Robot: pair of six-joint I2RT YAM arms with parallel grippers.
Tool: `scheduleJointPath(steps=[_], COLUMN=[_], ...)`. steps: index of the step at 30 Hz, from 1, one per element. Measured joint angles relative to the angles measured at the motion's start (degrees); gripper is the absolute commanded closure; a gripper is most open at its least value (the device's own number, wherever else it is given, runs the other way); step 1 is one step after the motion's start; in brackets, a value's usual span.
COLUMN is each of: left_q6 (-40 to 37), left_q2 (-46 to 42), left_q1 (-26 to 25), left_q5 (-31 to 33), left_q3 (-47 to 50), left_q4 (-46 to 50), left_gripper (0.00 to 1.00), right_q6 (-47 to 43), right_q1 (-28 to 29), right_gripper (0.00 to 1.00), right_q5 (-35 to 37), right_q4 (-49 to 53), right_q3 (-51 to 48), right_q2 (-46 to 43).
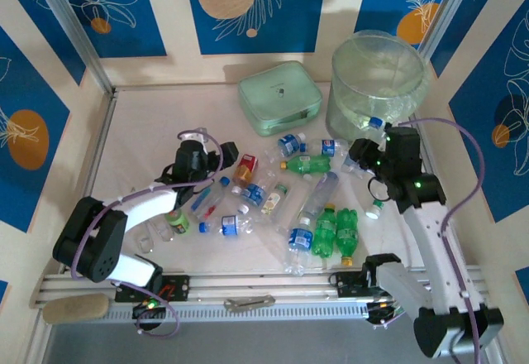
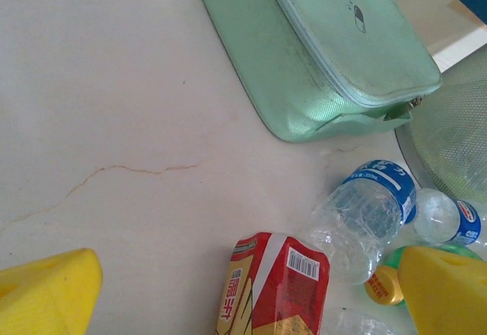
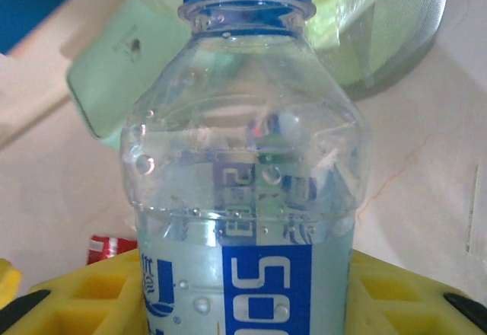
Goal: Put the plastic bottles in the bin
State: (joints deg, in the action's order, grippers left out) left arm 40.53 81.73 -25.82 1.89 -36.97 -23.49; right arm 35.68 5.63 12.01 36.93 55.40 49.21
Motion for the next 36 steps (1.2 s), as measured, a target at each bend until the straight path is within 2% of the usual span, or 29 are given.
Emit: scheduleJointPath(steps=[4,8,18,24,30,36], left_q6=[0.15,-0.07,-0.74,-1.7,-2.21,-3.98], left_q2=[-1.57,-3.91,-6.54,-7.89,-9.03,-9.05], left_q1=[0.17,0.22,0.22,0.22,0.22,0.22], left_q5=[-0.46,-0.42,-0.44,-0.44,-0.46,-0.72], left_q3=[0.42,0.96,1.27,2.1,2.25,2.21], left_q4=[-0.11,-0.02,1.44,2.32,3.72,5.68], left_gripper=[0.01,0.01,0.01,0.01,0.01,0.01], right_q6=[0.26,-1.97,-7.06,-7.56,-7.67,-7.69], right_q1=[0.04,-0.04,-5.7,-9.84,-13.18,-13.16], right_gripper=[0.56,0.56,0.57,0.57,0.57,0.56], right_q5=[1.33,1.46,-2.73,-4.46,-4.85,-6.1], right_q4=[-0.46,-2.95,-12.28,-14.16,-13.86,-10.78], right_q3=[2.43,8.31,29.94,42.84,50.31,54.69], right_q2=[-1.84,1.75,24.28,38.25,48.02,55.89])
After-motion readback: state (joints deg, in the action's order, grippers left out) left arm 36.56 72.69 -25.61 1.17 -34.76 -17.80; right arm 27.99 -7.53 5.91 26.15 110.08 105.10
